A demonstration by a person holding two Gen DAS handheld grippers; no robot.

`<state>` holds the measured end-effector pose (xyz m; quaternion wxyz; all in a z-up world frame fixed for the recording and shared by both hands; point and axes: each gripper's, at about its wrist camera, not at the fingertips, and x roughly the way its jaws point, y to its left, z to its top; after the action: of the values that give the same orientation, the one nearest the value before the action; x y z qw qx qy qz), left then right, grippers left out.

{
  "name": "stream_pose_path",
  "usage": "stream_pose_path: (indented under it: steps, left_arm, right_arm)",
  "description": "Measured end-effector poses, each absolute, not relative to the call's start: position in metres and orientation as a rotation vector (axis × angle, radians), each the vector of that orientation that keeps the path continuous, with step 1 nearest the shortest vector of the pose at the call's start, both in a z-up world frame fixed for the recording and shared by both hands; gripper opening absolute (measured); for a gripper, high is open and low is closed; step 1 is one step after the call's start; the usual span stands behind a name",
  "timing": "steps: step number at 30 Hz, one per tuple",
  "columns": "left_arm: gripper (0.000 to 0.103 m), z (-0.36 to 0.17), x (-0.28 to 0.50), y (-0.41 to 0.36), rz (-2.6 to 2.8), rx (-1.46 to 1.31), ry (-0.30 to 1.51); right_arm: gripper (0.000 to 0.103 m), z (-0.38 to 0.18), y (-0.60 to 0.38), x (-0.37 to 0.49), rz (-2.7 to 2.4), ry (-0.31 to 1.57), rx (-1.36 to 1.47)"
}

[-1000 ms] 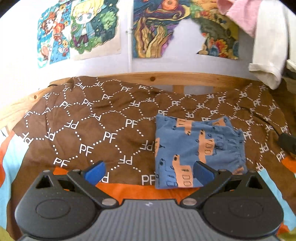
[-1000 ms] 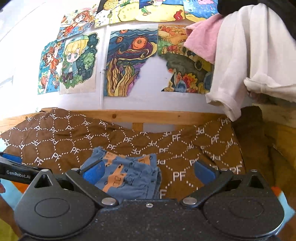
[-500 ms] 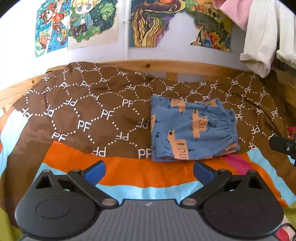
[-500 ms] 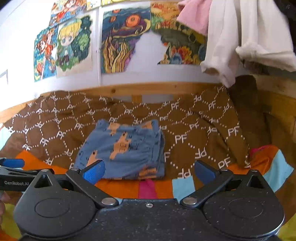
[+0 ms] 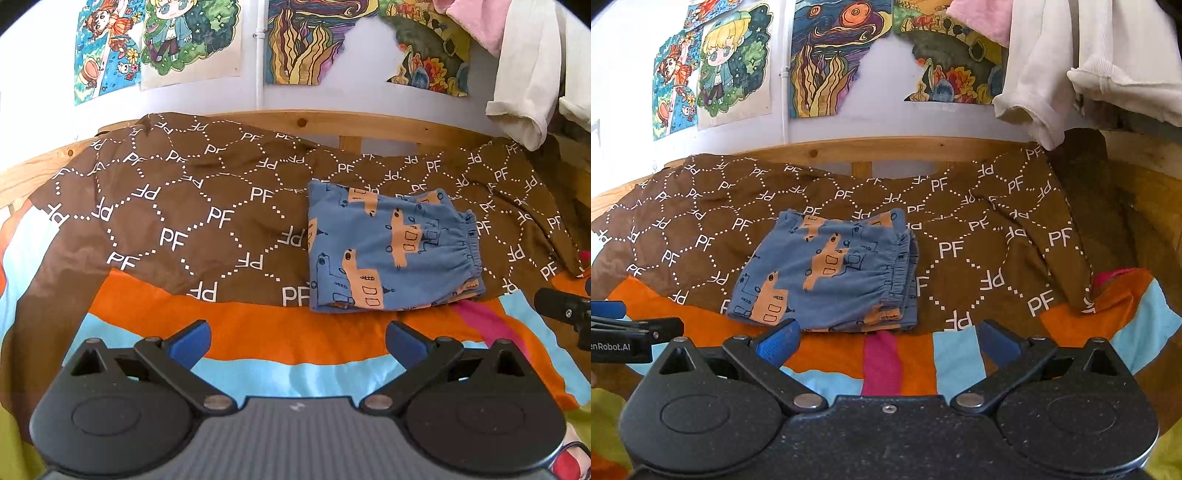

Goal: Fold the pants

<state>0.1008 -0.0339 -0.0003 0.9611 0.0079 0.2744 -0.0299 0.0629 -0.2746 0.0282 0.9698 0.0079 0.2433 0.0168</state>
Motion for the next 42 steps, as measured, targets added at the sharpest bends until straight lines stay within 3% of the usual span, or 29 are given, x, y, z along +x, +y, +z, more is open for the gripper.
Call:
stream_pose_path:
  steps: [42]
  left_arm:
    - [0.103,0.0046,0.0968,-0.0371,-0.073,0.010,0.573]
  right_arm:
    - [0.102,0.0284,-0.2724,0.0633,0.055,0.500,0.009]
